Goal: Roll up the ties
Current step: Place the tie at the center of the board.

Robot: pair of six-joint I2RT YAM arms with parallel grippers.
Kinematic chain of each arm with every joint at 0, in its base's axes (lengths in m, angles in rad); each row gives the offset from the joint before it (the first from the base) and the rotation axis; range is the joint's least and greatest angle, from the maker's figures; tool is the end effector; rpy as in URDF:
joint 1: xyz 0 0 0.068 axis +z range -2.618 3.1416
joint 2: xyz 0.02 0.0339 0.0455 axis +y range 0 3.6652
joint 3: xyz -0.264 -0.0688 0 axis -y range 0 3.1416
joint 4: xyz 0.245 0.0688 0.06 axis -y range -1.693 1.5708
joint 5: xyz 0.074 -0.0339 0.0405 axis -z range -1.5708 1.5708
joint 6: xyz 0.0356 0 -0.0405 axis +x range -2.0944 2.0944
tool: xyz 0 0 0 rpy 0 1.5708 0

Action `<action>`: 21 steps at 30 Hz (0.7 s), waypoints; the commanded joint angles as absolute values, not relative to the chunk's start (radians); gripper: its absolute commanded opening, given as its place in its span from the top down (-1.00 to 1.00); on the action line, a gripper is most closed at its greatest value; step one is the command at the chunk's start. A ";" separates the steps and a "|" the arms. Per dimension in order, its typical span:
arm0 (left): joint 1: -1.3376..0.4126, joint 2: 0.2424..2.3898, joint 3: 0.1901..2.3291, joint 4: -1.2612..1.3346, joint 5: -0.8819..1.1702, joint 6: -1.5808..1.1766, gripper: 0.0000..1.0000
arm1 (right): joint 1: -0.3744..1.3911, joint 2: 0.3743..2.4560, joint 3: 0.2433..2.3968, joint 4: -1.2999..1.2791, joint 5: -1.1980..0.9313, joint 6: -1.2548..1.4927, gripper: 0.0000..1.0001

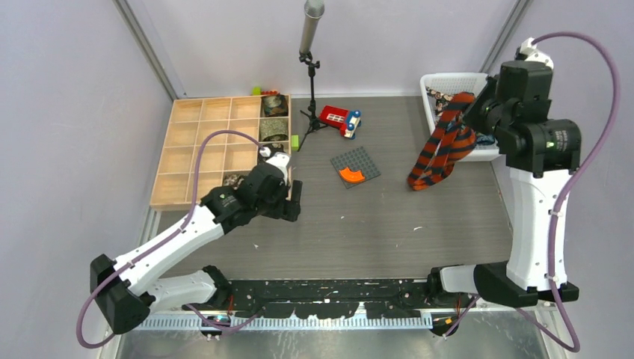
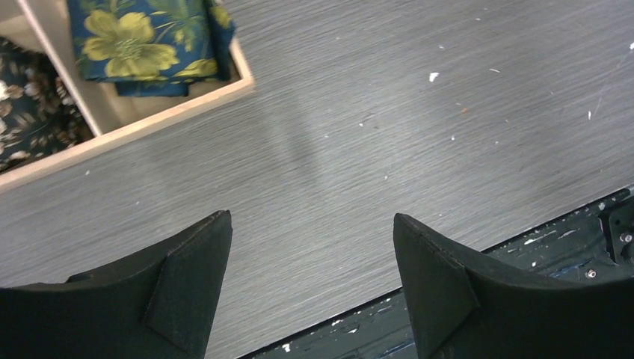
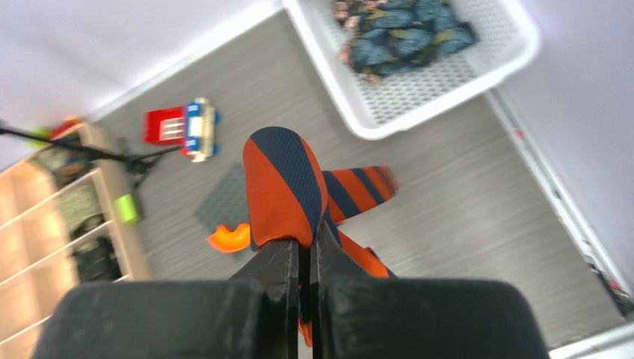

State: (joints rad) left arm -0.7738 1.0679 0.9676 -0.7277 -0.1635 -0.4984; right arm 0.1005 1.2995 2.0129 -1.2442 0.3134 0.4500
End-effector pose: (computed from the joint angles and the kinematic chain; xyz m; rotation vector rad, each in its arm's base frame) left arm 0.1588 -0.1470 0.2996 0.2559 2.4094 -0.4007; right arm 0.1884 0.0080 0.5189 0.5429 2.0009 0.0074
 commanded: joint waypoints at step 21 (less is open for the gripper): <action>-0.842 0.779 0.961 -0.712 -0.285 -0.608 -0.60 | 0.534 1.390 2.322 -1.145 0.016 0.971 0.99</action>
